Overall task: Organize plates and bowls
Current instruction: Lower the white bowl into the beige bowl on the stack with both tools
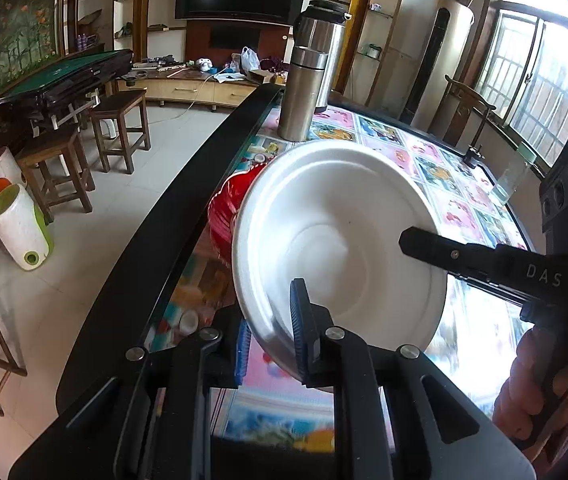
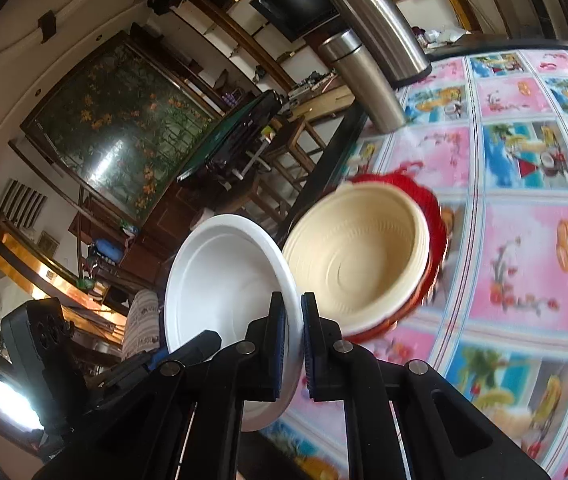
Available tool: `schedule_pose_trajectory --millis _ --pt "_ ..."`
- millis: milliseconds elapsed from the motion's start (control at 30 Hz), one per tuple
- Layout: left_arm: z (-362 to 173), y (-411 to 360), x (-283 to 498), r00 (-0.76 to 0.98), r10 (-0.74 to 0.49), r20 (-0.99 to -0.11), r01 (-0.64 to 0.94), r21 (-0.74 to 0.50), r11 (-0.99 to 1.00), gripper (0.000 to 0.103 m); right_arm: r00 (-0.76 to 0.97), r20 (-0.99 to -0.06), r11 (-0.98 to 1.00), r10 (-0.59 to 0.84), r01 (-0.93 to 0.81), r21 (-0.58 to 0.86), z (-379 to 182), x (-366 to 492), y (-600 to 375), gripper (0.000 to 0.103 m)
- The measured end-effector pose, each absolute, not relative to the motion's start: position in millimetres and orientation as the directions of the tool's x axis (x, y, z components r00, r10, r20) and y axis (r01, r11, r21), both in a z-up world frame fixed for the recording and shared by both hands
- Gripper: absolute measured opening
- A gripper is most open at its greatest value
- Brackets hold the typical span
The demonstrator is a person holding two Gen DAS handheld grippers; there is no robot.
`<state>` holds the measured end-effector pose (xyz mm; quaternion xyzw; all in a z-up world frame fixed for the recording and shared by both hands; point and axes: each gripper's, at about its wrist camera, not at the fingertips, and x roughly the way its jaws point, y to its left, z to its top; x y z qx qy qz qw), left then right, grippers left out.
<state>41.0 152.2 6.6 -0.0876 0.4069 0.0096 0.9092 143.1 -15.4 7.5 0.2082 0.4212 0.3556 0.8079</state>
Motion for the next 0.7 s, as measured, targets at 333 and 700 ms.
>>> schedule_pose_trajectory --millis 333,700 --pt "-2.8 155.4 87.2 0.645 -0.033 -0.763 -0.141 -0.161 0.977 0.015 0.425 -0.485 0.633 0.765 -0.356 0.687 -13.2 187.6 -21.0 0.009" --pt "-18.6 146.3 107.5 0.624 -0.035 -0.780 -0.160 -0.171 0.972 0.015 0.433 -0.497 0.640 0.752 -0.297 0.709 -40.5 206.2 -33.6 0.010"
